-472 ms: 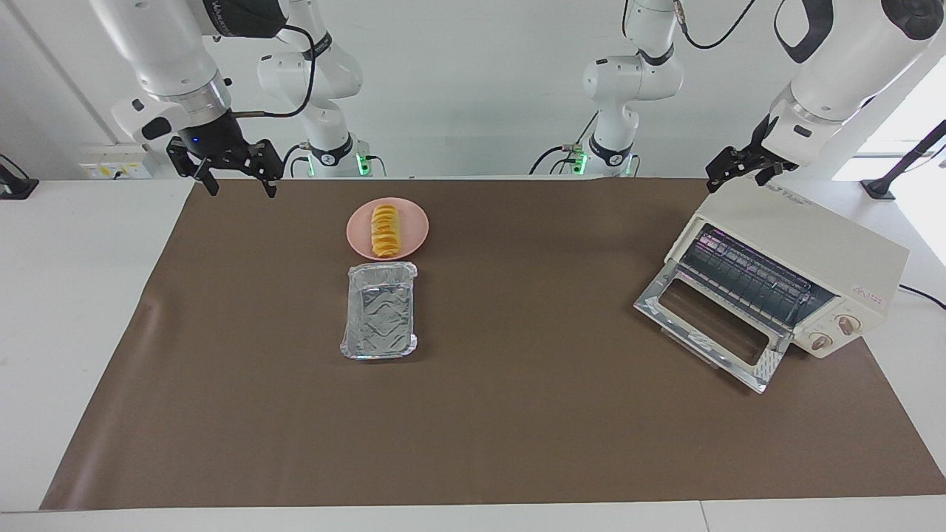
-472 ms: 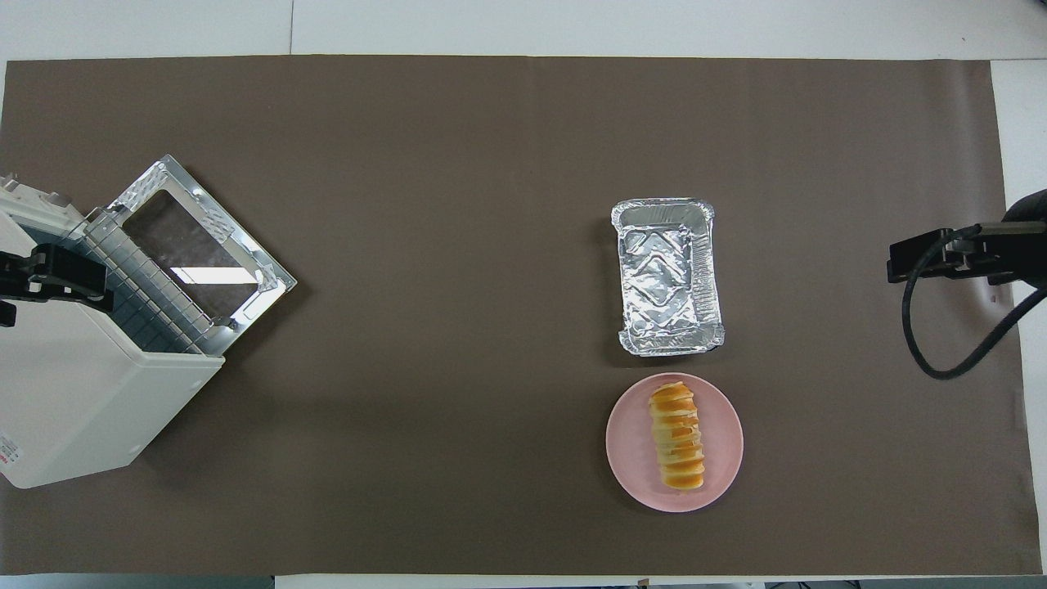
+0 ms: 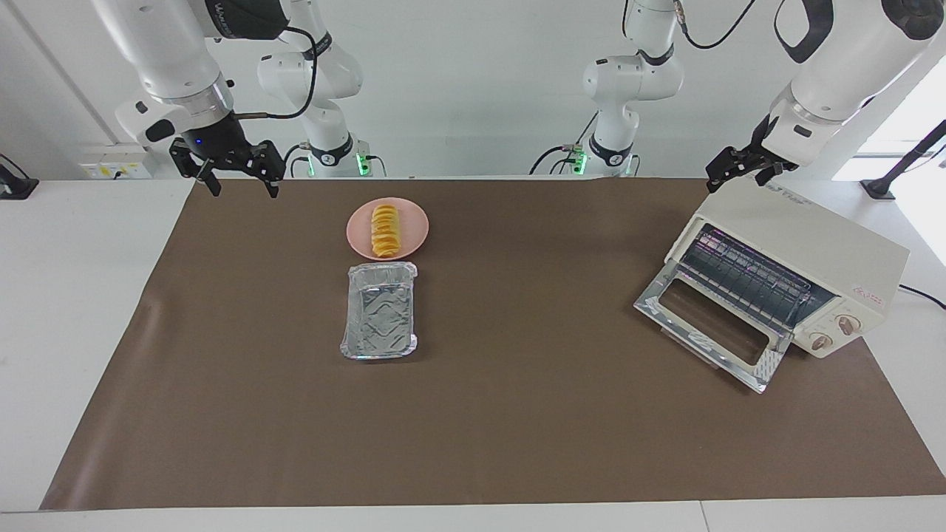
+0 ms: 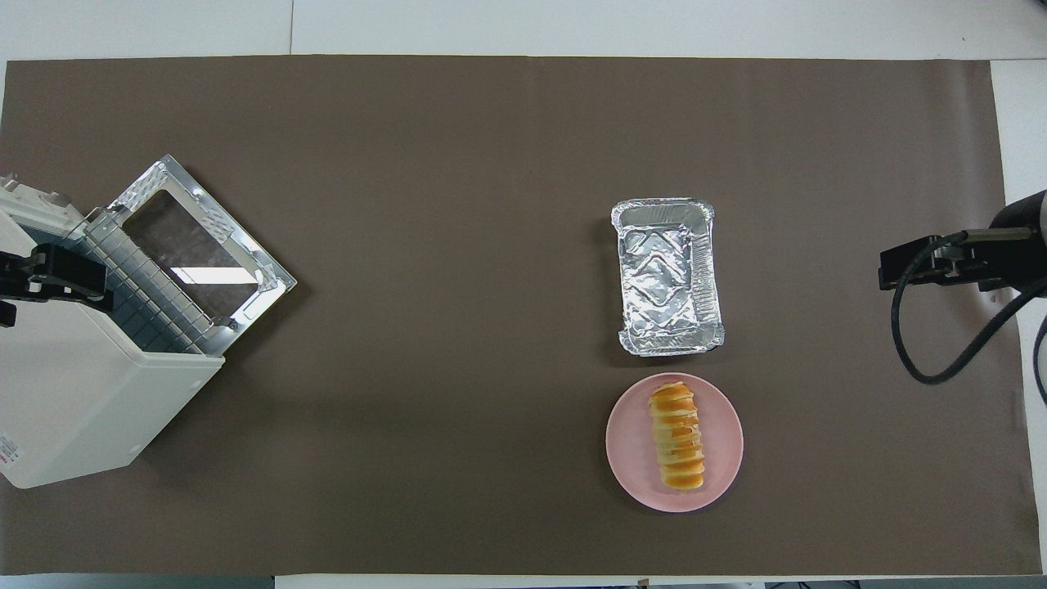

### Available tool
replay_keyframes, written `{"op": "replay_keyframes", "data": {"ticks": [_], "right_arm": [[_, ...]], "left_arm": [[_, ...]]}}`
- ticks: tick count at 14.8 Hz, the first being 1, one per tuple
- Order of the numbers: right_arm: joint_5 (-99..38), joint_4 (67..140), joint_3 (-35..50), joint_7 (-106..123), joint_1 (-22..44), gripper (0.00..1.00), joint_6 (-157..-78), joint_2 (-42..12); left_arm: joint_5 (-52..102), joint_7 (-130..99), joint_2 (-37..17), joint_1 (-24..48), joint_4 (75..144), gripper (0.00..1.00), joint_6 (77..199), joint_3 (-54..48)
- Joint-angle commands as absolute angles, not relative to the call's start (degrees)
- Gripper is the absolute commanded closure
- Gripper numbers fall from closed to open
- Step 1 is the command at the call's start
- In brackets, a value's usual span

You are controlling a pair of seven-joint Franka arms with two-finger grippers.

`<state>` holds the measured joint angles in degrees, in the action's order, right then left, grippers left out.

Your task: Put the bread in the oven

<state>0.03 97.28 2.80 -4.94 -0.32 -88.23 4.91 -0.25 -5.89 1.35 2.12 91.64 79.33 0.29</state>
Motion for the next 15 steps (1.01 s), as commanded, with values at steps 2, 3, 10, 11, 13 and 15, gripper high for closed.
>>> {"op": "replay_keyframes", "data": {"ticks": [2,3,10,11,13,15], "right_arm": [[-6.1,112.2,4.1,-8.4,2.3,0.00,-94.6,11.6],[-6.1,116.3,4.2,-9.7,5.2,0.00,-98.7,12.6],[-11.7,136.4,4.4,-21.3,15.8,0.00,-119.4,10.5],[-11.7,138.5,4.4,-21.5,16.7,0.00,-122.1,10.5],[-11.7,142.8,4.4,-21.5,17.8,0.00,-128.2,10.3],[-11.7,145.1,4.4,-21.4,17.8,0.01,-132.1,9.5]], "left_arm": [[0.1,-5.8,1.8,1.8,91.5,0.00,79.1,0.2],[0.1,-5.8,1.8,1.8,91.5,0.00,79.1,0.2],[0.1,-5.8,1.8,1.8,91.5,0.00,79.1,0.2],[0.1,-5.8,1.8,1.8,91.4,0.00,79.1,0.2],[0.1,-5.8,1.8,1.8,91.5,0.00,79.1,0.2],[0.1,-5.8,1.8,1.8,91.5,0.00,79.1,0.2]]}}
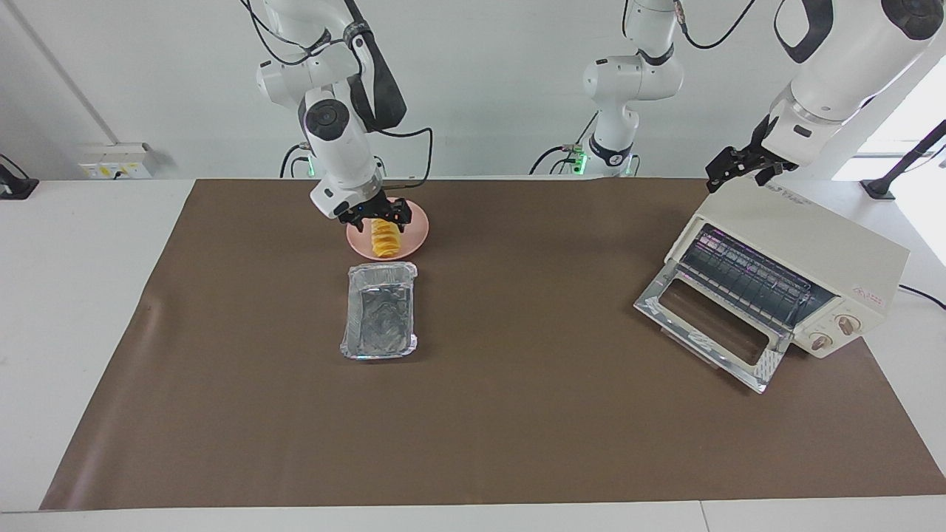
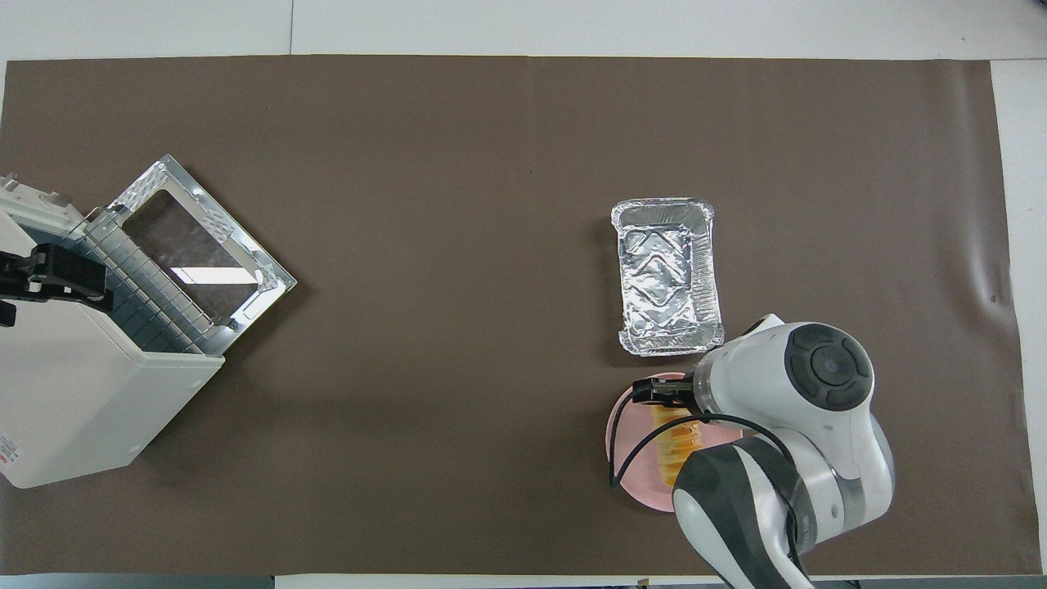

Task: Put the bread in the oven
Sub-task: 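Reach the right gripper down and grasp the bread rolls on the pink plate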

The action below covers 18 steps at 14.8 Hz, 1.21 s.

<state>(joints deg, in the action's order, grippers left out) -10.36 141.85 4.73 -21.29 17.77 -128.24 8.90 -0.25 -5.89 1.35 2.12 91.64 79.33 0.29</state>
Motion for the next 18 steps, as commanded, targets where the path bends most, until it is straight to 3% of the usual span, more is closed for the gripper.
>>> {"op": "replay_keyframes", "data": {"ticks": [1,4,9,14,18], "right_arm": [[-11.8,145.6,4.4,-21.4,17.8,0.05,-132.7,9.1],[-12.5,147.0,4.4,-21.5,17.9,0.35,-134.4,9.0],[-12.8,148.4,4.4,-21.5,17.9,0.98,-135.8,9.1],[-12.9,147.4,4.5,-24.2,17.9,1.00,-134.8,9.4],[-13.1,141.1,4.4,-25.1,17.8,1.00,-123.3,12.3]], "left_arm": [[0.1,-5.8,1.8,1.8,91.4,0.00,79.1,0.2],[0.1,-5.8,1.8,1.8,91.5,0.00,79.1,0.2],[0.1,-5.8,1.8,1.8,91.5,0.00,79.1,0.2],[0.1,-5.8,1.8,1.8,91.5,0.00,79.1,0.2],[0.1,-5.8,1.8,1.8,91.5,0.00,79.0,0.2]]}}
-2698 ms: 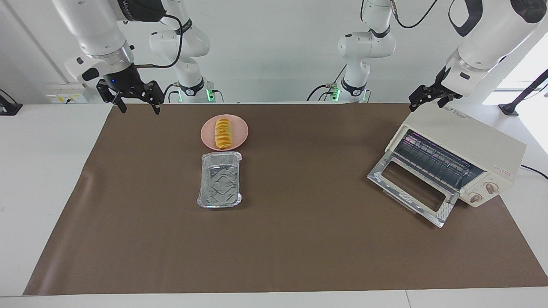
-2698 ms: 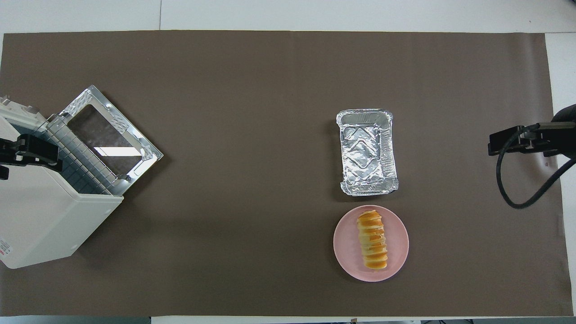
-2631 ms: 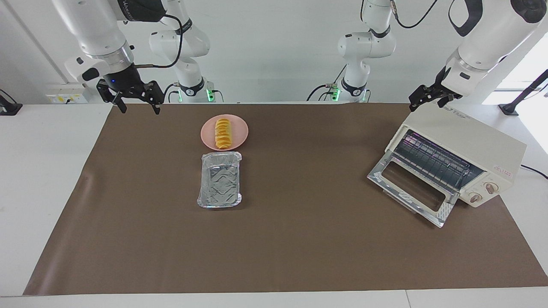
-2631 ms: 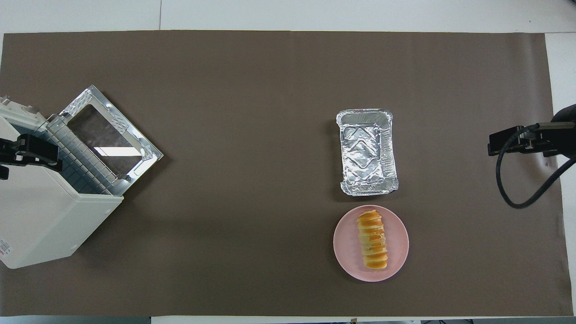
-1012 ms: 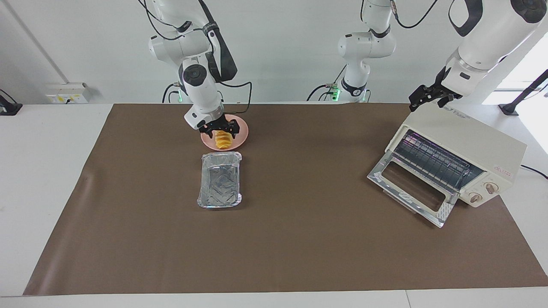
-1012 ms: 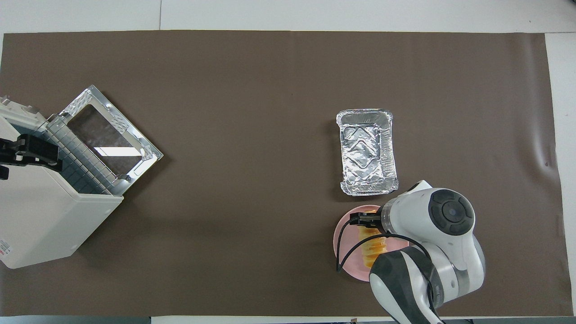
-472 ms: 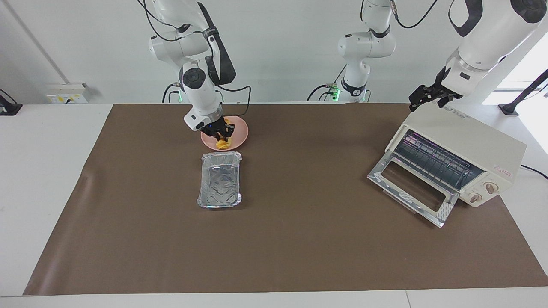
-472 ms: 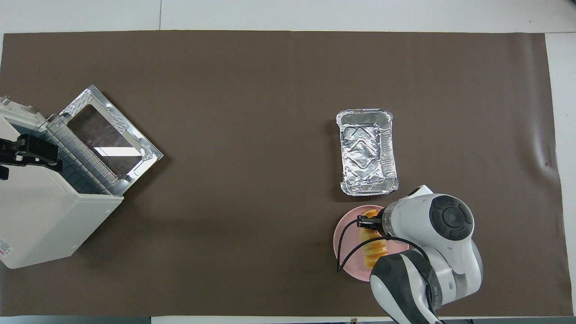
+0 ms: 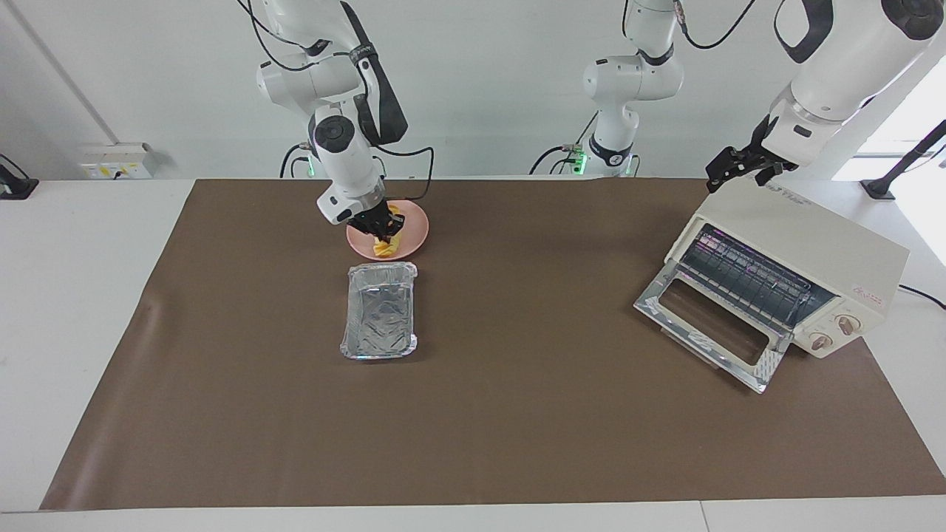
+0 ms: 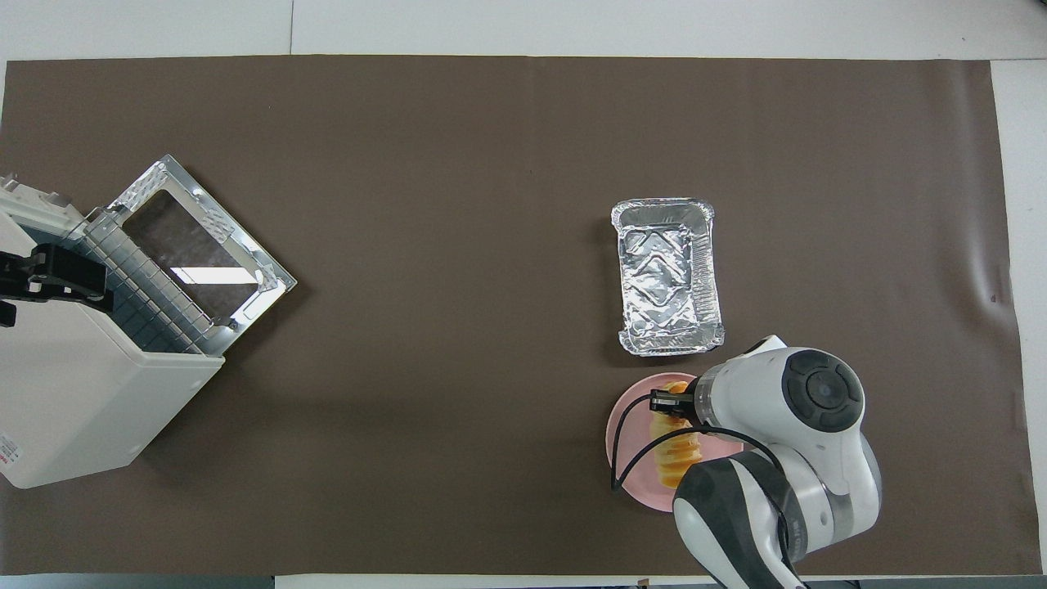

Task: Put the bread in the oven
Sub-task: 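Reach the right gripper down and grasp the bread rolls on the pink plate, then carry the bread with the right gripper into the foil tray and release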

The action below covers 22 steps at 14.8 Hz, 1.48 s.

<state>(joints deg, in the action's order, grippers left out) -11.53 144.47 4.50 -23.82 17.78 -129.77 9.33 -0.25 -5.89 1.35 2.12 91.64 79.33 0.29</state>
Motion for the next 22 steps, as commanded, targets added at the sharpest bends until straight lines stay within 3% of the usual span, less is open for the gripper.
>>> {"op": "replay_keyframes", "data": {"ticks": [1,5,11,14,17,19,22], "right_arm": [[-13.2,139.0,4.3,-25.7,17.7,1.00,-119.7,13.3],[-13.1,127.6,4.0,-25.5,15.3,1.00,-111.3,13.3],[-8.1,107.8,3.9,-20.9,12.0,1.00,-116.6,-5.7],[-6.9,104.6,3.9,-20.1,11.9,1.00,-124.6,-12.0],[-6.8,99.7,4.0,-19.0,12.2,1.00,-126.6,-18.9],[-6.8,100.8,4.0,-18.6,12.6,1.00,-129.9,-21.9],[-6.9,104.7,4.0,-18.0,12.7,1.00,-132.8,-22.2]], "left_arm": [[0.1,-5.8,1.8,1.8,91.4,0.00,79.1,0.2],[0.1,-5.8,1.8,1.8,91.5,0.00,79.1,0.2],[0.1,-5.8,1.8,1.8,91.5,0.00,79.1,0.2],[0.1,-5.8,1.8,1.8,91.5,0.00,79.1,0.2],[0.1,-5.8,1.8,1.8,91.5,0.00,79.0,0.2],[0.1,-5.8,1.8,1.8,91.5,0.00,79.1,0.2],[0.1,-5.8,1.8,1.8,91.5,0.00,79.1,0.2]]}}
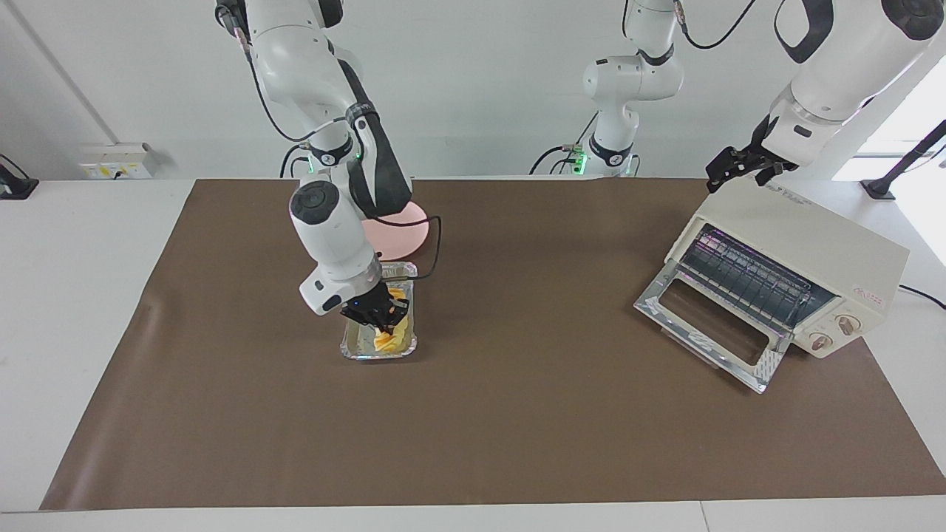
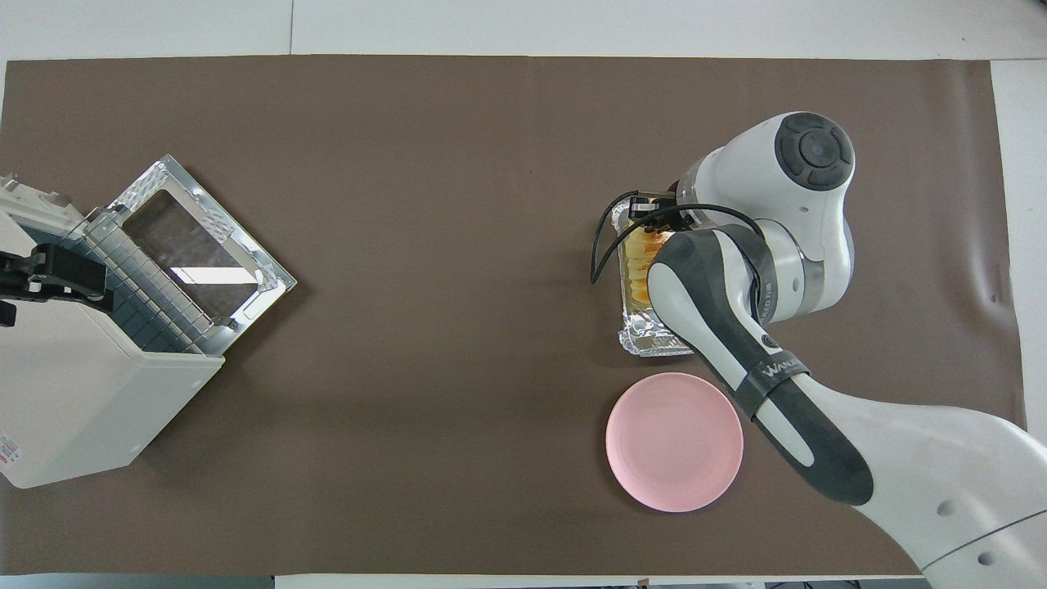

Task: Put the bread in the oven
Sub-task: 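Carry the bread with the right gripper into the foil tray and release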

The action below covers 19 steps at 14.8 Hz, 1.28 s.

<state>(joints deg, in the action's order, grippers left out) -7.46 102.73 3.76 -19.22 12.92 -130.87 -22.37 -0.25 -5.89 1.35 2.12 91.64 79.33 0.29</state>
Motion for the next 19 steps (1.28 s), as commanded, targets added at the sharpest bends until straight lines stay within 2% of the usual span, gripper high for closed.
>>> {"op": "replay_keyframes", "data": {"ticks": [1,2,3,4,6,10,12,15,17,18,19], "right_arm": [[-6.9,105.7,4.0,-17.8,12.7,1.00,-133.9,-22.2],[-6.9,107.0,4.0,-17.8,12.7,0.77,-135.6,-22.2],[-6.9,107.5,4.0,-17.8,12.7,0.33,-136.4,-22.1],[-6.9,107.3,4.0,-17.6,12.4,0.00,-136.1,-22.1],[-6.9,105.9,4.0,-16.4,12.0,0.00,-134.0,-21.9],[-6.8,99.7,3.8,-12.8,9.3,0.00,-124.6,-21.0],[-6.8,101.0,3.8,-9.1,7.0,0.00,-124.5,-20.4],[-7.4,107.2,3.9,-8.2,6.1,0.00,-126.6,-18.8],[-7.7,112.2,3.9,-8.1,5.9,0.07,-129.3,-17.3],[-7.7,113.8,3.9,-8.0,5.7,0.14,-130.2,-16.8],[-7.8,114.9,3.9,-7.6,5.5,0.25,-130.3,-16.4]], "left_arm": [[0.1,-5.8,1.8,1.8,91.5,0.00,79.1,0.2],[0.1,-5.8,1.8,1.8,91.5,0.00,79.1,0.2],[0.1,-5.8,1.8,1.8,91.5,0.00,79.0,0.2],[0.1,-5.8,1.8,1.8,91.5,0.00,79.1,0.2],[0.1,-5.8,1.8,1.8,91.4,0.00,79.1,0.2],[0.1,-5.8,1.8,1.8,91.4,0.00,79.1,0.2],[0.1,-5.8,1.8,1.8,91.5,0.00,79.1,0.2],[0.1,-5.8,1.8,1.8,91.5,0.00,79.1,0.2],[0.1,-5.8,1.8,1.8,91.4,0.00,79.1,0.2],[0.1,-5.8,1.8,1.8,91.4,0.00,79.1,0.2],[0.1,-5.8,1.8,1.8,91.5,0.00,79.1,0.2]]}}
